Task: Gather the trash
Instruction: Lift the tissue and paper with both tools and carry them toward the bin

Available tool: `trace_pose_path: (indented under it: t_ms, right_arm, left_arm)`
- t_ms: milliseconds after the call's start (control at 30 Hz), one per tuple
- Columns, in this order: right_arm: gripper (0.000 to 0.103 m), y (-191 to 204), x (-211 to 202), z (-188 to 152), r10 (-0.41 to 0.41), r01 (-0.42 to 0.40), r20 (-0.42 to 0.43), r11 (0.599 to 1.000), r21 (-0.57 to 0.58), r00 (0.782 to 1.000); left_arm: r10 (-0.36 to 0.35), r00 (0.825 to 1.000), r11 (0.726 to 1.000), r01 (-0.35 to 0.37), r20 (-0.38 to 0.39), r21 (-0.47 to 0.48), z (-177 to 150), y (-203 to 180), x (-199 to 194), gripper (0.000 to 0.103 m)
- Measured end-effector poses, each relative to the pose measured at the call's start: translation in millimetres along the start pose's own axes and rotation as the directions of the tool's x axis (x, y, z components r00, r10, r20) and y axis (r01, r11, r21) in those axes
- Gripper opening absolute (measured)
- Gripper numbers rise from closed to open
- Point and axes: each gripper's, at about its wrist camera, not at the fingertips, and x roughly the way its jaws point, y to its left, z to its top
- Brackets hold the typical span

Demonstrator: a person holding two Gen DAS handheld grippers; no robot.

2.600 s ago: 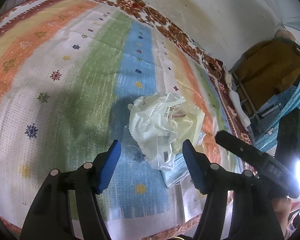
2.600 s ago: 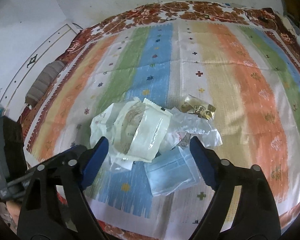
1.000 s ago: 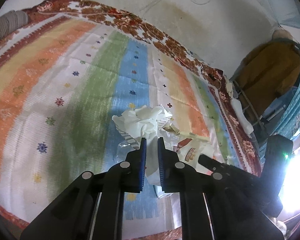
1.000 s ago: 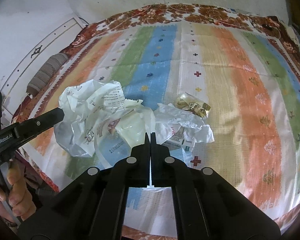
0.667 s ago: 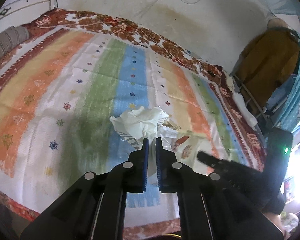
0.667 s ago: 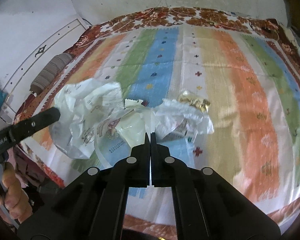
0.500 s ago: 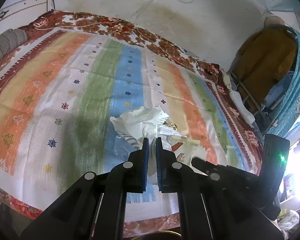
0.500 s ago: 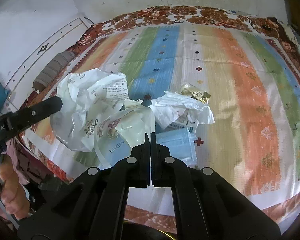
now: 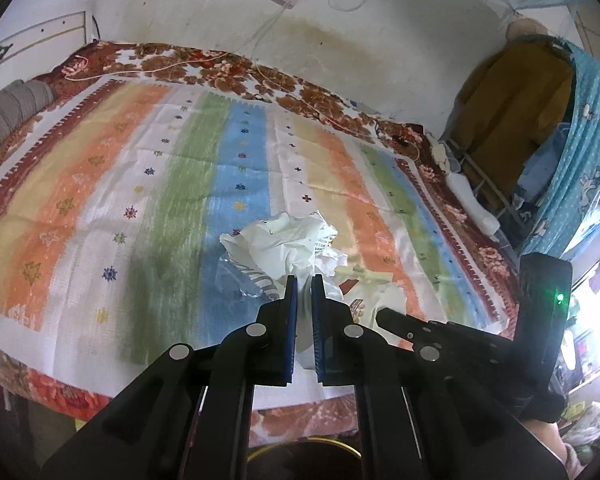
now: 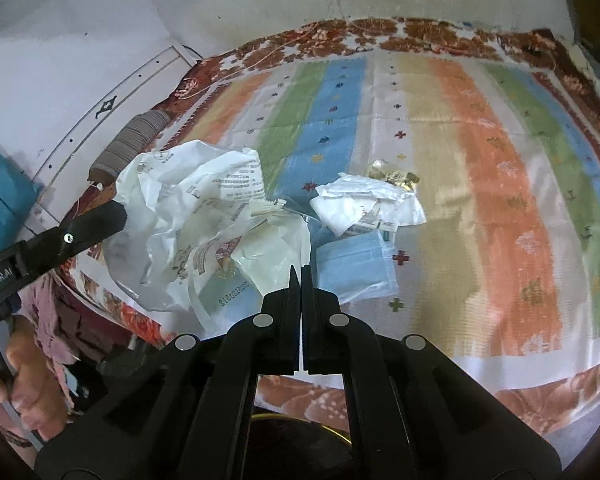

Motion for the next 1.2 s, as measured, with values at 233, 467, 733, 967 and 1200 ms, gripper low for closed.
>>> trace_pose_path:
  t_ms: [233, 467, 733, 967, 1200]
  right_arm:
    - [0.0, 2.8, -30.0, -21.0, -0.009, 0.01, 0.036, 1.0, -0.022, 0.999]
    - [0.0, 0.8, -51.5, -40.6, -0.018, 0.02, 0.048, 0.999, -0.033, 0.999]
    - [0.0, 4.5, -67.5, -65.7, -0.004, 0.006, 0.049, 0.999, -0.042, 0.999]
    - [0.0, 13.0, -80.9, -88.8, 0.011, -0.007, 0.052, 0.997, -0.073, 0.999]
    - [0.0, 12.0, -91.8, -113.4, 0.022, -0.019, 0.043, 0.997, -0.069, 0.999]
  left_arm:
    - [-0.015, 0.998, 0.999, 0.017, 0.063, -0.032, -2.9, 4.8, -31.1, 0.006]
    - [-0.051, 0.998, 0.997, 0.053, 0.029, -0.063, -22.9, -1.8, -38.3, 0.006]
    - [-0.037, 0.998, 0.999, 0.037, 0.041, 0.001, -50.0, -19.0, -54.4, 0.006]
    - [-0.036, 0.999, 0.999, 0.036, 0.013, 0.0, -77.0, -20.9, -59.7, 0.006]
    - [-0.043, 0.999, 0.999, 0.042, -0.031, -0.03, -103.5, -18.5, -61.4, 0.006]
